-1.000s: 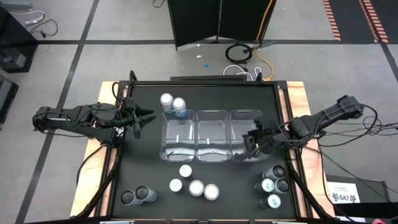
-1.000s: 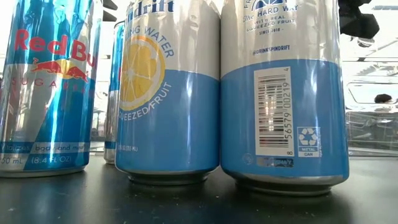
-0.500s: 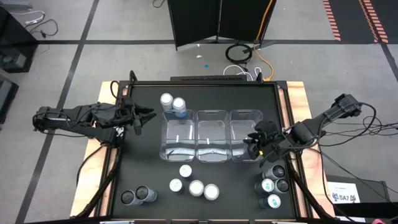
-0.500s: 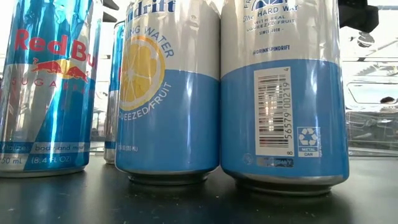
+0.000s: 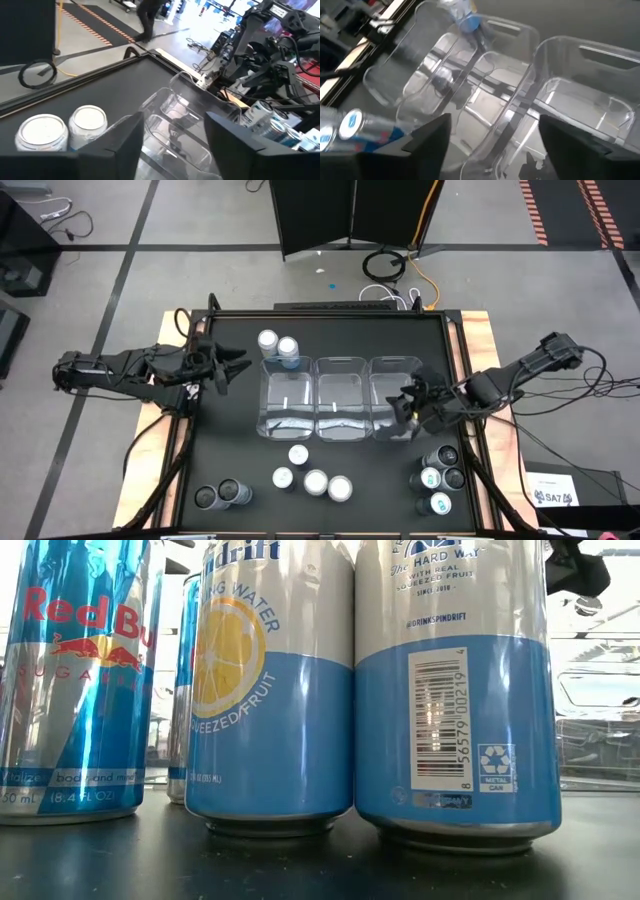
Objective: Sort soda cans
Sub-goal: Put the top left blue-white soda can into the left transparent bin
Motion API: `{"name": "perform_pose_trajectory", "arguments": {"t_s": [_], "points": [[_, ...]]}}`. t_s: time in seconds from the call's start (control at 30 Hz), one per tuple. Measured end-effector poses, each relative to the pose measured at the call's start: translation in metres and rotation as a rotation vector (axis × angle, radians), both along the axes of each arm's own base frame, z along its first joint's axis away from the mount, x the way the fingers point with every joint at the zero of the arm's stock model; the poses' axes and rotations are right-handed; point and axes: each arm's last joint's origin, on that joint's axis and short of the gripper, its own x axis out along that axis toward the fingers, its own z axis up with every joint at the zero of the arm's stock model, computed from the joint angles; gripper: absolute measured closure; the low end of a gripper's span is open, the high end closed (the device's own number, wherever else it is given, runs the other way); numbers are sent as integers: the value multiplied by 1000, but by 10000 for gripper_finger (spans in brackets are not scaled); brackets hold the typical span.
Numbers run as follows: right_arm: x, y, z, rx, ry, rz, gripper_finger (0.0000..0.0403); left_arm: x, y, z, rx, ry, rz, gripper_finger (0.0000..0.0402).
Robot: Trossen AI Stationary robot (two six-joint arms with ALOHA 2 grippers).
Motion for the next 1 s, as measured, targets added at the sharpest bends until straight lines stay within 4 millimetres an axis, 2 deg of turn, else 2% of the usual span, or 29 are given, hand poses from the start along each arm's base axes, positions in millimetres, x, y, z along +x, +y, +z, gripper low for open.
{"name": "perform_pose_trajectory", "arguments": {"t_s": [0.2, 0.3, 0.5, 0.67, 0.83, 1.0], "points": [[6, -12, 1, -35, -17, -54, 27, 0, 2, 0, 15, -5, 55, 75], [10, -16, 5, -93, -65, -79, 7, 0, 2, 1, 14, -11, 55, 47], [15, -17, 9, -107, -121, -99, 12, 0, 1, 1, 13, -11, 54, 39], [15, -17, 9, -90, -131, -113, 13, 0, 2, 4, -57, -76, 98, 39], [15, -17, 9, -88, -133, -115, 13, 1, 6, 14, -17, -153, 131, 39], [15, -17, 9, -67, -147, -134, 14, 6, 21, 33, 77, -123, 221, 39]]}}
